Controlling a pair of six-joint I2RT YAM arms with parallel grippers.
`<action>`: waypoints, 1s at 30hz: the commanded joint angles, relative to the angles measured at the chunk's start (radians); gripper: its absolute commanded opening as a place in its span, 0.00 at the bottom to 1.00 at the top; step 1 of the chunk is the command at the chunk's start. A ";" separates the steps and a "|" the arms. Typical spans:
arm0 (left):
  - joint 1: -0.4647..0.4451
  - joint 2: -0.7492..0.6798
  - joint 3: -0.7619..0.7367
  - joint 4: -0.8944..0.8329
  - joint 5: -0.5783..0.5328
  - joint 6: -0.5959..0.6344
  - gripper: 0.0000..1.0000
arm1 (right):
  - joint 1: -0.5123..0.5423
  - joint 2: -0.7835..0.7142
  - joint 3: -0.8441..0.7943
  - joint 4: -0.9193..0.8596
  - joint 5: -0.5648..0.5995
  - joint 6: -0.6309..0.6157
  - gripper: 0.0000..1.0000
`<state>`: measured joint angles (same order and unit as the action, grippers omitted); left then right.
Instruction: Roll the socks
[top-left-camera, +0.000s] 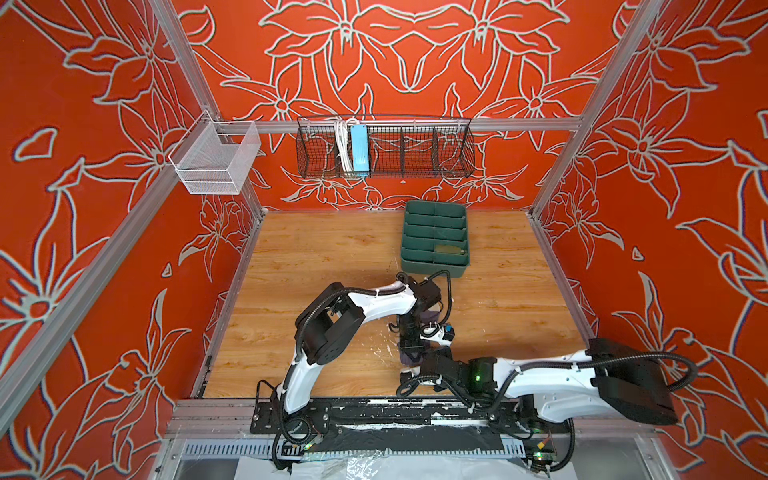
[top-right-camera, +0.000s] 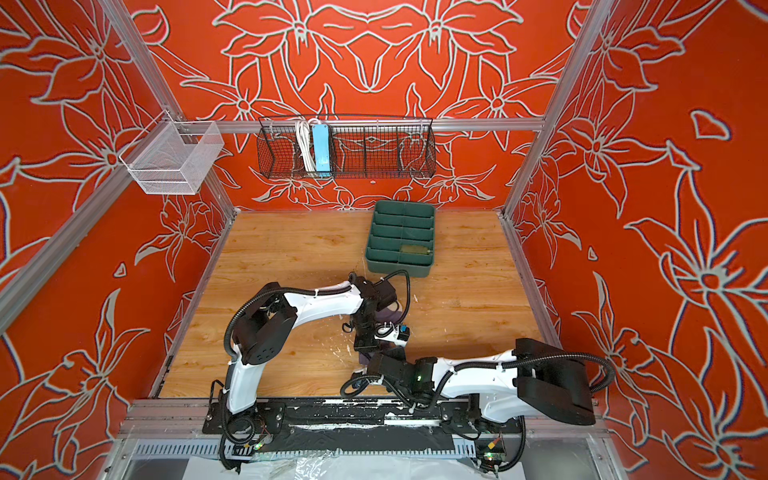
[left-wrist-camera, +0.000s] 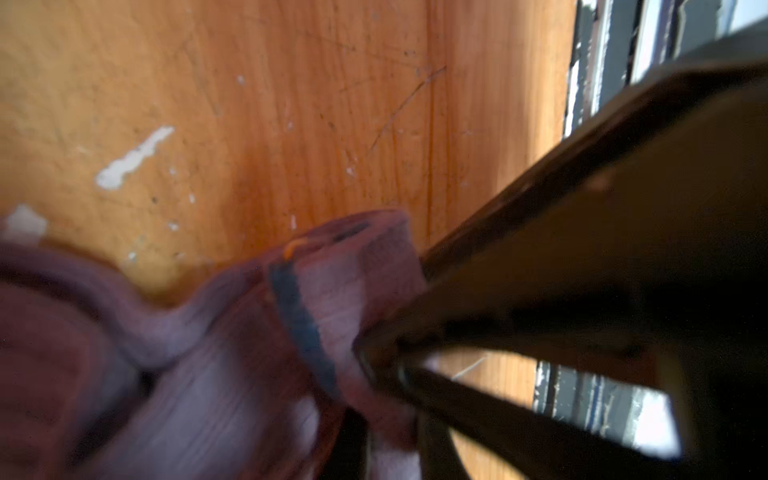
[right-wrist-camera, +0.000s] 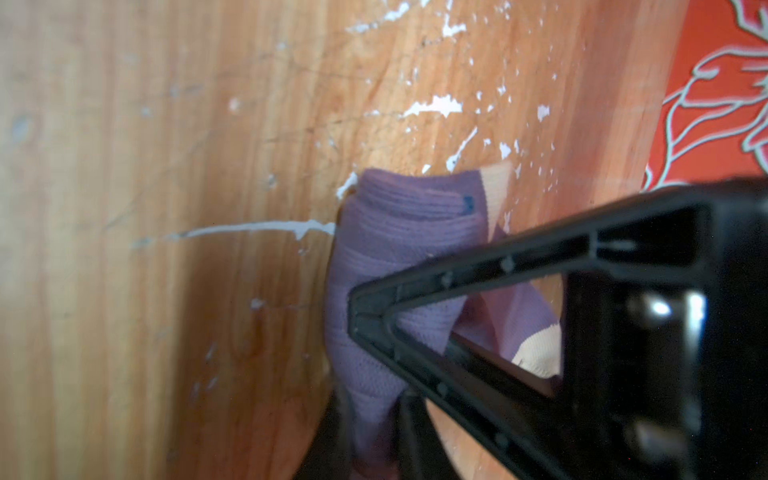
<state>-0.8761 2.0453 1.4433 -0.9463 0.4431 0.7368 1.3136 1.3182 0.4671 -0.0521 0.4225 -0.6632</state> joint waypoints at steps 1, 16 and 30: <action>-0.001 -0.085 -0.068 0.102 -0.066 0.006 0.29 | 0.004 0.046 0.026 -0.076 -0.066 0.037 0.06; 0.066 -0.884 -0.532 0.828 -0.602 -0.004 0.87 | -0.091 0.023 0.145 -0.380 -0.367 0.112 0.00; 0.242 -1.412 -0.547 0.512 -0.190 -0.194 0.97 | -0.423 0.310 0.470 -0.733 -0.869 0.038 0.00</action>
<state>-0.6403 0.5835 0.8776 -0.2607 0.1188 0.5552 0.9295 1.5532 0.8940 -0.6247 -0.2836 -0.5858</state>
